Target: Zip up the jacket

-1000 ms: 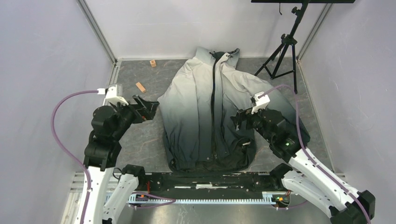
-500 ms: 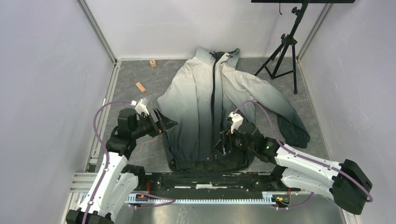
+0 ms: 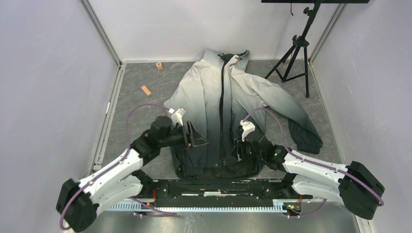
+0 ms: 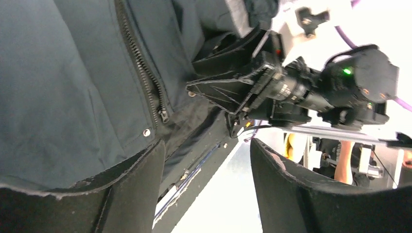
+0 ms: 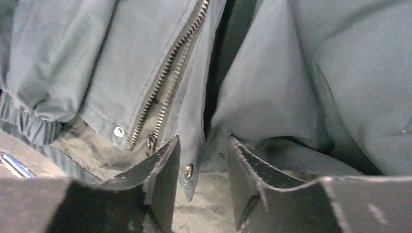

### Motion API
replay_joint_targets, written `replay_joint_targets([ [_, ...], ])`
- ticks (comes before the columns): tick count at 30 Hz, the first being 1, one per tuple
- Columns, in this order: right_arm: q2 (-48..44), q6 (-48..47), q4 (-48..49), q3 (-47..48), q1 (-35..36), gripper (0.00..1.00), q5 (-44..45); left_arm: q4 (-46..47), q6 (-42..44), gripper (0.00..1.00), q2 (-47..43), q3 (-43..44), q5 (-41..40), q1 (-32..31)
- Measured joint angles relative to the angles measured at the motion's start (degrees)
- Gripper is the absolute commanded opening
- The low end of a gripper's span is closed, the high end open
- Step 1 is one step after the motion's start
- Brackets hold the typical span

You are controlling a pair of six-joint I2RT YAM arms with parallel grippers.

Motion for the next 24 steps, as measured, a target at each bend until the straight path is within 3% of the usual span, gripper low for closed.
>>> replay_joint_targets([
  [6, -0.2, -1.6, 2.6, -3.6, 0.0, 0.01, -0.9, 6.3, -3.0, 0.55, 12.6, 0.0, -3.1, -5.8],
  [16, -9.1, -3.9, 7.2, -8.0, 0.0, 0.00, -2.4, 23.6, -9.8, 0.49, 31.0, 0.1, -2.8, -8.7],
  [19, -11.1, -3.9, 8.2, -8.9, 0.0, 0.00, -2.6, 28.5, -12.1, 0.55, 35.5, 0.1, -2.4, -8.9],
  [24, -12.7, -3.9, 8.8, -9.2, 0.0, 0.00, -2.6, 35.4, -15.7, 0.58, 39.3, 0.0, -2.6, -9.2],
])
